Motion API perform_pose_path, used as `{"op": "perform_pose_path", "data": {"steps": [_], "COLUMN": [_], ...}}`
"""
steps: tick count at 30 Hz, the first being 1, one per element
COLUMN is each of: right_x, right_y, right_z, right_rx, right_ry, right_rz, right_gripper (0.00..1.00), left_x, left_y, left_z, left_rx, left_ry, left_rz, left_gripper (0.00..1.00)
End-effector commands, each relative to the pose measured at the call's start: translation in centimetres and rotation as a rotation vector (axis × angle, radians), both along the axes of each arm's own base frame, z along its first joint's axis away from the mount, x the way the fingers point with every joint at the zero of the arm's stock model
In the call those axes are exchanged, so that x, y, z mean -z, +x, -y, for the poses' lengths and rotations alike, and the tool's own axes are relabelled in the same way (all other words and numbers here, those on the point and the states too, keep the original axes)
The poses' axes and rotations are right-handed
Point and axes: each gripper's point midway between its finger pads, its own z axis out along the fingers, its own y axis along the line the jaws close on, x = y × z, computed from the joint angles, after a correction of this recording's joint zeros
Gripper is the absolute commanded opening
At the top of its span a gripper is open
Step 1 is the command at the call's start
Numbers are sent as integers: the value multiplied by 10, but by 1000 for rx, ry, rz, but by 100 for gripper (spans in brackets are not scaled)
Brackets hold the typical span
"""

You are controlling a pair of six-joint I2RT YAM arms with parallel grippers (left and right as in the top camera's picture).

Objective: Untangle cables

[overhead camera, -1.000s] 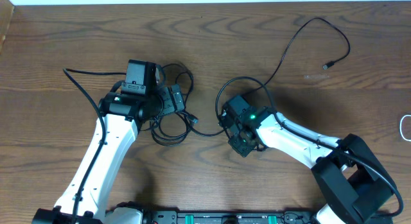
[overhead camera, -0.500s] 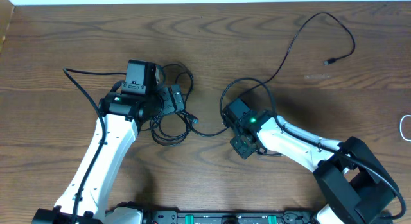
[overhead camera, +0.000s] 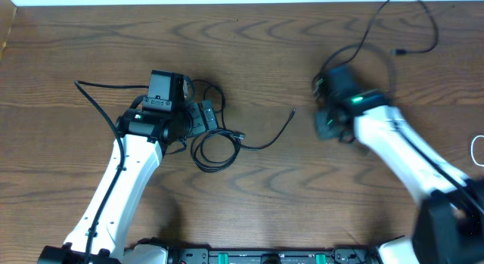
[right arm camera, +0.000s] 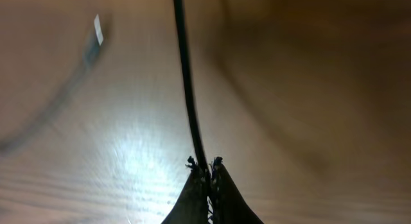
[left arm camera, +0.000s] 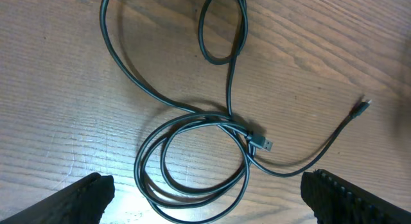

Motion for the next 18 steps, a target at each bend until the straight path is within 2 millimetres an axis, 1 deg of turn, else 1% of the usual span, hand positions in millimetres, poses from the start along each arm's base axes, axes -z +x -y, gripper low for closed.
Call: {"op": "perform_pose_path", "data": {"steps": [1, 2, 4, 6, 9, 12, 15, 16, 18], "right_x": [-56, -65, -88, -98, -110, -117, -116, -114, -108], "right_y": [14, 16, 24, 32, 42, 54, 61, 63, 69], "right_z": [1, 2, 21, 39, 59, 75, 81, 82, 83], "right_rx": [-61, -64, -42, 5, 62, 118, 132, 136, 159], "right_ry": [121, 139, 111, 75, 66, 78, 67, 65, 79], "right_rz": [132, 158, 248, 300, 361, 416, 429, 429, 426], "right_gripper": [1, 1, 1, 1, 1, 1, 1, 4, 15], "left_x": [1, 1, 1, 1, 1, 1, 1, 1, 1], "left_y": [0, 0, 0, 0, 0, 0, 0, 0, 0], "left_z": [-3, -3, -3, -3, -3, -3, -3, -3, -3], "left_rx": [-1, -1, -1, -1, -2, -1, -1, -1, -1], "left_ry": [15, 15, 15, 15, 14, 15, 15, 15, 15], "left_rz": [-2, -2, -2, -2, -2, -2, -2, -2, -2], "left_gripper": [99, 99, 99, 99, 99, 99, 99, 99, 99]}}
